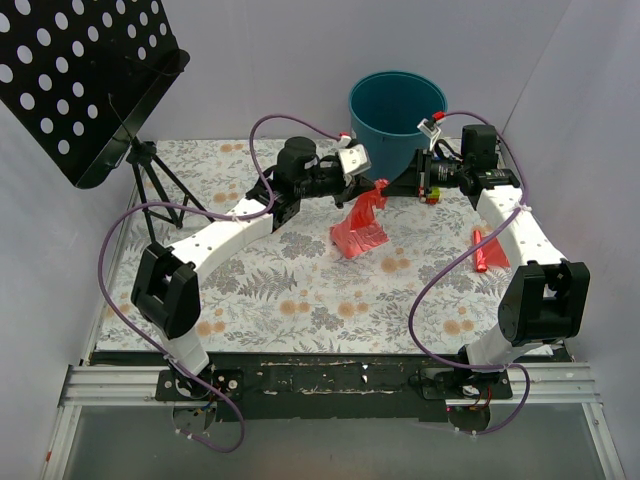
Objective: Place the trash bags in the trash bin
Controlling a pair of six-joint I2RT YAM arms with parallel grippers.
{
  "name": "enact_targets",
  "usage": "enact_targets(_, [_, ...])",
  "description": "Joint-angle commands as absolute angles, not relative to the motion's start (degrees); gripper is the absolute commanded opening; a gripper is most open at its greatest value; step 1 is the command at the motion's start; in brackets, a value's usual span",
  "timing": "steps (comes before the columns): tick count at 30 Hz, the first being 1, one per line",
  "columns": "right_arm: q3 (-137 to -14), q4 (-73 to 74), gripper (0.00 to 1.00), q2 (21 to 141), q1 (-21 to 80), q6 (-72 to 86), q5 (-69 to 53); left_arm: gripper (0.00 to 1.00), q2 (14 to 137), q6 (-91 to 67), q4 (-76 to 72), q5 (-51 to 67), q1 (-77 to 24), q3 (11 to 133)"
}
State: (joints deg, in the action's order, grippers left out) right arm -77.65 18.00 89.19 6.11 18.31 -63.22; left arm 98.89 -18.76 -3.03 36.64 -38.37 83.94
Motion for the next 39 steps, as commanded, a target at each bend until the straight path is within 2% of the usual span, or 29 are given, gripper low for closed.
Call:
enact_targets(1, [-76.91,17.66,0.01,87.27,5.28,17.75,-63.72,0.00,93.17,-16.71,-2.81,35.87,-38.32,82.63])
enact_targets(13, [-76.82,20.47,0.01,88.07,2.64,16.62,-58.72,0.00,86.49,-15.12,-0.79,34.54,-36.30,78.40])
enact_targets(14, [-76.90,21.17,0.03,88.07,2.55,16.09,-57.23,0.00,86.31,-15.03,-0.88,34.72,-36.21,78.14])
enact_targets(15, [-76.90,21.53,0.10,87.89,2.29,15.91,-56.17,0.00,86.05,-14.86,-0.97,34.98,-36.12,78.05])
enact_targets(17, [-76.82,21.71,0.13,87.98,2.02,15.91,-56.34,0.00,85.87,-15.03,-1.14,35.33,-36.21,77.61])
enact_targets(22, [-76.73,23.12,0.11,87.45,1.58,14.15,-54.40,0.00,85.43,-15.91,-3.08,36.91,-36.04,76.90])
enact_targets(24, [-75.94,19.19,0.23,86.93,1.32,16.07,-62.26,0.00,85.95,-15.38,-1.33,37.00,-36.21,77.78])
enact_targets(26, [-76.37,14.52,0.50,85.70,1.75,18.10,-68.80,0.00,86.05,-14.16,-0.44,36.91,-36.21,77.87])
enact_targets(28, [-78.39,14.24,0.73,84.47,3.42,16.18,-68.91,0.00,85.70,-12.93,-0.35,37.35,-36.21,77.26])
enact_targets(29, [-78.75,13.89,0.78,83.59,4.30,15.39,-67.08,0.00,85.69,-12.66,-0.26,37.61,-36.12,77.26])
enact_targets(31, [-78.05,12.31,0.80,82.36,5.36,15.38,-63.99,0.00,85.52,-12.39,-0.35,38.05,-36.12,77.52])
enact_targets(39, [-76.64,10.55,0.80,82.00,6.68,14.50,-64.60,0.00,85.61,-13.18,1.67,37.88,-36.12,78.40])
